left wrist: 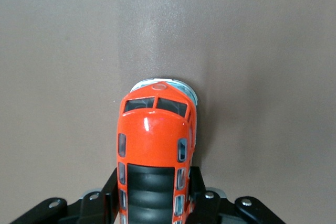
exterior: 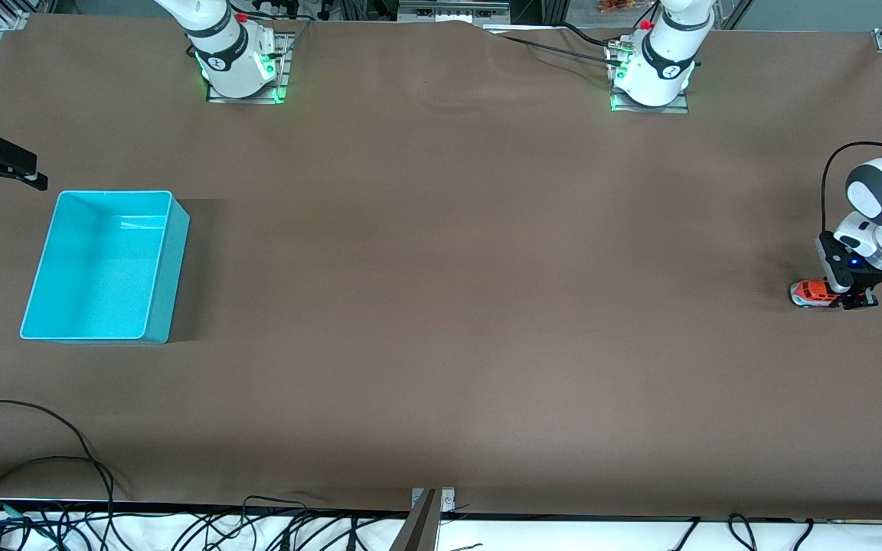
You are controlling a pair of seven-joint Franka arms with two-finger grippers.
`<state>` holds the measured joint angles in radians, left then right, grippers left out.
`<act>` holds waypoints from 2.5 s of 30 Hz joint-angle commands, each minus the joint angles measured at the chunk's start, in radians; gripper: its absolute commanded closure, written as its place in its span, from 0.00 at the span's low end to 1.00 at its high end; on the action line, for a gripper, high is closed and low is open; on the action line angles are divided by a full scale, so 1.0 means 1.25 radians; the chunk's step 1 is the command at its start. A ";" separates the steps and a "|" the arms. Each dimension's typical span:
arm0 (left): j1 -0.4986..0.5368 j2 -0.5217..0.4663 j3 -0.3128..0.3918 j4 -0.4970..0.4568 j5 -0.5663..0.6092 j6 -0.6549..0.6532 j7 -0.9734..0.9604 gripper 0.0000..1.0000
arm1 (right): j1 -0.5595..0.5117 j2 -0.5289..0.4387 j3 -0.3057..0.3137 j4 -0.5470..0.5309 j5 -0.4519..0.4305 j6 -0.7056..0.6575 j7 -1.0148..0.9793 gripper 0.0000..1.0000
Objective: Wind up bus and store in blue box
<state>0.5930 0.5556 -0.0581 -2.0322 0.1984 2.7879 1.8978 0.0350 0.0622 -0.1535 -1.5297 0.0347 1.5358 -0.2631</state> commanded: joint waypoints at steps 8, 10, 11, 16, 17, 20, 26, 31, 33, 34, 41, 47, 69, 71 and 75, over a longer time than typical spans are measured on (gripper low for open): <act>0.014 0.088 -0.005 0.032 0.028 0.007 0.034 0.29 | 0.001 0.004 0.000 0.016 0.008 -0.015 0.008 0.00; 0.018 0.086 -0.016 0.040 0.027 0.002 0.034 0.05 | 0.001 0.004 0.000 0.016 0.008 -0.015 0.008 0.00; 0.019 0.084 -0.022 0.040 0.027 0.000 0.034 0.00 | 0.001 0.004 0.000 0.016 0.008 -0.015 0.008 0.00; 0.019 0.064 -0.026 0.040 0.023 -0.015 0.032 0.00 | 0.003 0.005 0.001 0.016 0.007 -0.015 0.007 0.00; 0.019 0.062 -0.026 0.041 0.023 -0.024 0.032 0.00 | 0.003 0.005 0.001 0.016 0.007 -0.015 0.007 0.00; 0.019 0.050 -0.026 0.040 0.020 -0.037 0.032 0.00 | 0.003 0.005 0.001 0.016 0.007 -0.015 0.007 0.00; 0.019 0.028 -0.034 0.040 0.019 -0.072 0.030 0.00 | 0.003 0.005 0.001 0.016 0.007 -0.015 0.006 0.00; 0.019 -0.003 -0.036 0.040 0.018 -0.119 0.032 0.00 | 0.003 0.005 0.001 0.016 0.007 -0.015 0.007 0.00; 0.020 -0.015 -0.036 0.040 0.019 -0.129 0.032 0.00 | 0.003 0.005 0.001 0.016 0.007 -0.015 0.007 0.00; 0.020 -0.020 -0.036 0.040 0.019 -0.135 0.032 0.00 | 0.003 0.005 0.001 0.016 0.007 -0.015 0.007 0.00; 0.014 -0.049 -0.037 0.041 0.018 -0.161 0.029 0.00 | 0.003 0.005 0.001 0.016 0.007 -0.015 0.007 0.00; 0.013 -0.063 -0.065 0.103 0.000 -0.225 0.023 0.00 | 0.003 0.005 0.001 0.016 0.007 -0.015 0.007 0.00; -0.071 -0.059 -0.134 0.374 -0.030 -0.649 -0.244 0.00 | 0.001 0.005 0.001 0.016 0.005 -0.014 0.006 0.00; -0.084 -0.058 -0.135 0.400 -0.030 -0.692 -0.281 0.00 | 0.003 0.005 0.001 0.016 0.005 -0.014 0.006 0.00; -0.109 -0.059 -0.138 0.433 -0.029 -0.742 -0.350 0.00 | 0.001 0.005 0.000 0.017 0.005 -0.014 0.006 0.00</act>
<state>0.4979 0.4807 -0.2296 -1.5657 0.1806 1.9595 1.5611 0.0375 0.0626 -0.1530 -1.5297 0.0347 1.5356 -0.2631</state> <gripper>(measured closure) 0.000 0.000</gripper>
